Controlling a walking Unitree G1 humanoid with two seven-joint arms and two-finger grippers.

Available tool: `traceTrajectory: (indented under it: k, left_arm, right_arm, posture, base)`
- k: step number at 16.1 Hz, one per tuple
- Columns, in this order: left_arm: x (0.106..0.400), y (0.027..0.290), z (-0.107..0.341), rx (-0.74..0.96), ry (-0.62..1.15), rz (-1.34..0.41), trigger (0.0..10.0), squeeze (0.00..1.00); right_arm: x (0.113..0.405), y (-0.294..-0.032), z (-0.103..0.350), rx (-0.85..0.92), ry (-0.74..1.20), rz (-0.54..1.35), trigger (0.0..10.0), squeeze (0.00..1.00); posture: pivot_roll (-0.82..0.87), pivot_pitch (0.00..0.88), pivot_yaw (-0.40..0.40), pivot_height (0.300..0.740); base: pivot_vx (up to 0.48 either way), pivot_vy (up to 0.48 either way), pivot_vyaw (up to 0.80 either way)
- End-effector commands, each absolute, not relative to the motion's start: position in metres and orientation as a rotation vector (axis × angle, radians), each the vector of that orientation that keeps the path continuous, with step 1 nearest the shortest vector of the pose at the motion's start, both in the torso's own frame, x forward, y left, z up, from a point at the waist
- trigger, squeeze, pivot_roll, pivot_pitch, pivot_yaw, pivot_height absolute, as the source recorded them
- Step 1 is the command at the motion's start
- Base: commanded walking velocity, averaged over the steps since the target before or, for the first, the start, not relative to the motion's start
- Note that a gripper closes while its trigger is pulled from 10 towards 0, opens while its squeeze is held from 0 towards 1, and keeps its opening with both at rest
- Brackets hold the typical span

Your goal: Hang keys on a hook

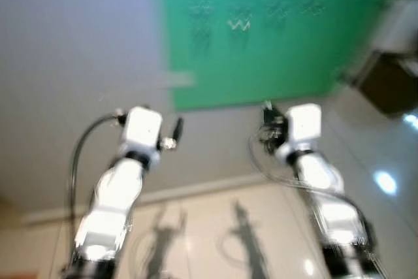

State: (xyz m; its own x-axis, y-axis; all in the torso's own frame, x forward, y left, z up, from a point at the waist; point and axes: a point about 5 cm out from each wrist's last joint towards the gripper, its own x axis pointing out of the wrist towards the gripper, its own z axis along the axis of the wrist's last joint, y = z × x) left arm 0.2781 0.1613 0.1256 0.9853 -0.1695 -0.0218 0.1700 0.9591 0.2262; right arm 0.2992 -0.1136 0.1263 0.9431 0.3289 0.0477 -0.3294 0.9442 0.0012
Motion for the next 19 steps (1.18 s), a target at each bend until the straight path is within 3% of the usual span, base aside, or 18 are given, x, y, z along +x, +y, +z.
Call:
traceTrajectory:
  k: [1,4,8,11,19]
  left_arm:
    - [0.279,0.152,0.130,0.218,-0.020,-0.196,10.0,0.00]
    - [0.279,0.154,0.132,0.201,-0.020,-0.185,10.0,0.00]
    - [0.287,0.154,0.134,0.183,-0.029,-0.171,10.0,0.00]
    - [0.292,0.144,0.134,0.182,-0.034,-0.200,10.0,0.00]
    - [0.303,0.147,0.140,0.184,-0.054,-0.156,10.0,0.00]
  right_arm:
    - [0.299,-0.123,0.127,0.001,-0.058,0.316,10.0,0.00]
    - [0.300,-0.121,0.125,0.009,-0.056,0.318,10.0,0.00]
    - [0.298,-0.129,0.127,0.038,-0.071,0.278,10.0,0.00]
    - [0.295,-0.134,0.132,0.010,-0.100,0.271,10.0,0.00]
    - [0.305,-0.128,0.145,-0.018,-0.138,0.303,10.0,0.00]
  posture:
    - [-0.04,0.000,-0.026,0.740]
    - [-0.04,0.000,-0.025,0.740]
    - [-0.08,0.000,-0.017,0.740]
    - [-0.09,0.000,-0.010,0.740]
    - [-0.09,0.000,-0.016,0.740]
  base:
    - [0.352,0.000,0.80]
    - [0.212,0.000,0.80]
    - [0.000,0.000,0.00]
    - [0.000,-0.431,0.00]
    - [0.000,-0.480,0.09]
